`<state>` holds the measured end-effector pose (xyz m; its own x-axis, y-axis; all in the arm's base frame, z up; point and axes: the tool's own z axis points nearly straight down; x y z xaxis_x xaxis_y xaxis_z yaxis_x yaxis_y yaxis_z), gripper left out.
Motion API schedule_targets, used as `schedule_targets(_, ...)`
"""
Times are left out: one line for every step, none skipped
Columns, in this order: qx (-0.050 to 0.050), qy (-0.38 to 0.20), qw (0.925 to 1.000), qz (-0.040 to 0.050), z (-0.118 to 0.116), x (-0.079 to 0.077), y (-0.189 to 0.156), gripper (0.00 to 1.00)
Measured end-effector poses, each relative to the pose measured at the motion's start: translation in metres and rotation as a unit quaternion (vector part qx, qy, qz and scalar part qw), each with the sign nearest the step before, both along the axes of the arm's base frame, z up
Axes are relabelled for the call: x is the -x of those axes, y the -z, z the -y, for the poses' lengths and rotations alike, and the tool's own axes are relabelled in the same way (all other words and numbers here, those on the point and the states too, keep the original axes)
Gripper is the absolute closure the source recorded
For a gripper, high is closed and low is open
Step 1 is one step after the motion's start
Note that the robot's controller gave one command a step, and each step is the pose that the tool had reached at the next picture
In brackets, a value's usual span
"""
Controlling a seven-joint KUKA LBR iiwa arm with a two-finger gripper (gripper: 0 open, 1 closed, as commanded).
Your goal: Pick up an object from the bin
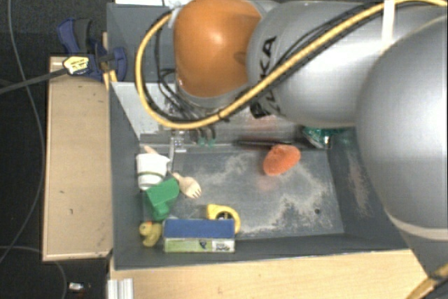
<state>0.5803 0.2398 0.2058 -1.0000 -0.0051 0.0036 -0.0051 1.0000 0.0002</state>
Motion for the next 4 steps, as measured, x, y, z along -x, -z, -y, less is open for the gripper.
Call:
schedule_targets(-0.001,0.003,1.0000,0.0034,0.002,-0.001,-0.005,0.00)
schedule_targets(-0.001,-0.037,0.9993,0.0036,0.032,0.046,0.054,0.00)
schedule_targets(-0.003,-0.047,0.9988,0.0103,0.076,0.027,0.075,0.00)
schedule_targets(-0.002,0.041,0.9991,0.0053,0.048,0.042,0.098,0.00)
